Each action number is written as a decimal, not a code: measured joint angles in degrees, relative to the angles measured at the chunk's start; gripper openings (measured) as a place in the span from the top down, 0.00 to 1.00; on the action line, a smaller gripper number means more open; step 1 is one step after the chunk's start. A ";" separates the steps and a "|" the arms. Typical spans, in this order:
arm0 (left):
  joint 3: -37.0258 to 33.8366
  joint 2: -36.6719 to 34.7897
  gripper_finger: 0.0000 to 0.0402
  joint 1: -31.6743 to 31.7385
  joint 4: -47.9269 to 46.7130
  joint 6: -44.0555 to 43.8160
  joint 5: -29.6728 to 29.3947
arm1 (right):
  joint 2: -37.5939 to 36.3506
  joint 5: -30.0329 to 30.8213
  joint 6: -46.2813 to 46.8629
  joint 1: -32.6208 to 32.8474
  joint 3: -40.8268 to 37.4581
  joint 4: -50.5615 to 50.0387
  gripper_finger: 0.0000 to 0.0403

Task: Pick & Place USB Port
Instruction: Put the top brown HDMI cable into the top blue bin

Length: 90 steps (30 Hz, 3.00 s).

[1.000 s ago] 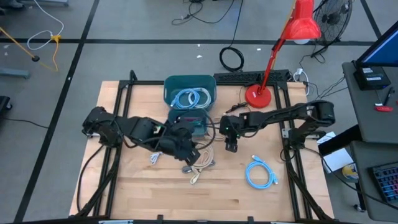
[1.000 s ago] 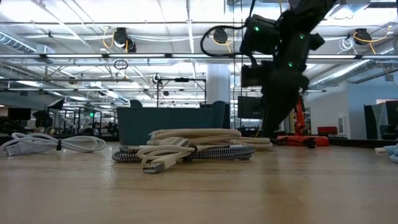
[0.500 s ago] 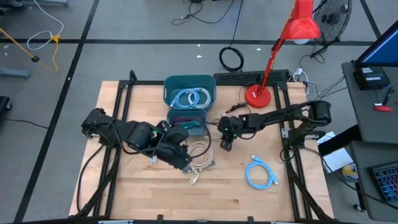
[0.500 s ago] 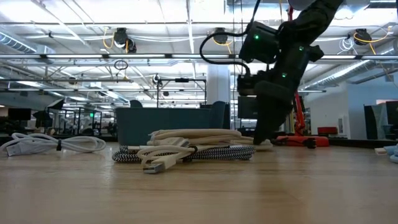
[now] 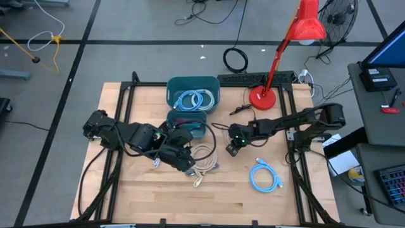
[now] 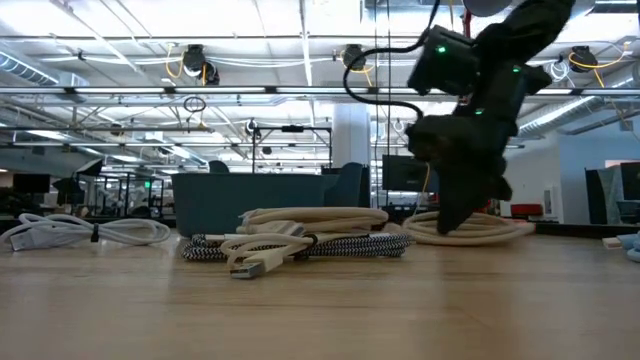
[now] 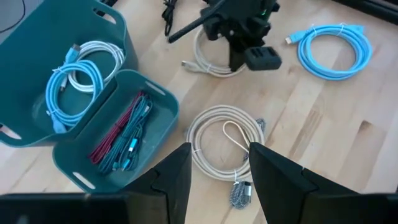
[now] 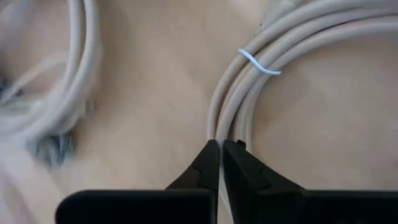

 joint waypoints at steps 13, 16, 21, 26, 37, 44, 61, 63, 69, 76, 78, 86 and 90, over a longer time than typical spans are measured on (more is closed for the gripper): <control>0.00 0.00 0.59 0.00 1.04 0.31 -0.94 | -11.66 2.29 12.77 6.12 -0.08 3.51 1.00; 0.00 0.00 0.59 0.00 1.05 0.22 -0.99 | -12.61 2.40 9.17 6.37 0.05 3.62 1.00; 0.00 0.00 0.59 0.00 1.21 0.59 -1.04 | -12.53 -1.79 -3.21 6.26 0.03 2.79 0.97; 0.00 0.00 0.59 0.33 1.22 0.80 -1.03 | -10.23 -1.87 -13.70 6.20 0.05 -2.26 0.81; 0.00 0.00 0.59 0.33 1.18 -0.06 -0.90 | -2.43 0.71 -21.83 5.13 0.05 -3.03 0.43; 0.00 0.00 0.59 0.24 1.12 -0.71 -0.89 | 3.13 2.32 -20.47 5.13 0.38 -4.08 0.52; 0.00 0.00 0.85 0.26 0.61 -3.09 -5.80 | -11.53 -0.94 3.16 5.13 0.85 2.25 0.93; 0.00 0.00 0.89 0.26 0.31 -3.54 -6.50 | -16.22 -0.71 4.72 5.30 0.79 5.79 0.93; 0.00 -0.74 0.99 0.26 -3.28 -6.49 -11.14 | -28.46 -0.32 9.10 5.35 0.90 24.12 0.93; 0.04 -5.74 0.99 2.09 -4.83 -7.36 -17.13 | -32.62 -3.20 11.27 5.30 0.90 43.57 0.93; 0.04 -6.99 0.99 2.79 -2.47 -3.01 -16.69 | -31.48 -6.24 12.32 5.32 0.90 50.62 0.93; 0.02 -10.25 0.99 7.00 17.99 25.83 0.39 | -25.62 -13.73 15.76 6.66 0.90 85.55 0.93; 0.00 -10.73 0.99 10.76 34.95 39.36 26.28 | -24.96 -15.42 14.59 7.84 0.90 89.39 0.93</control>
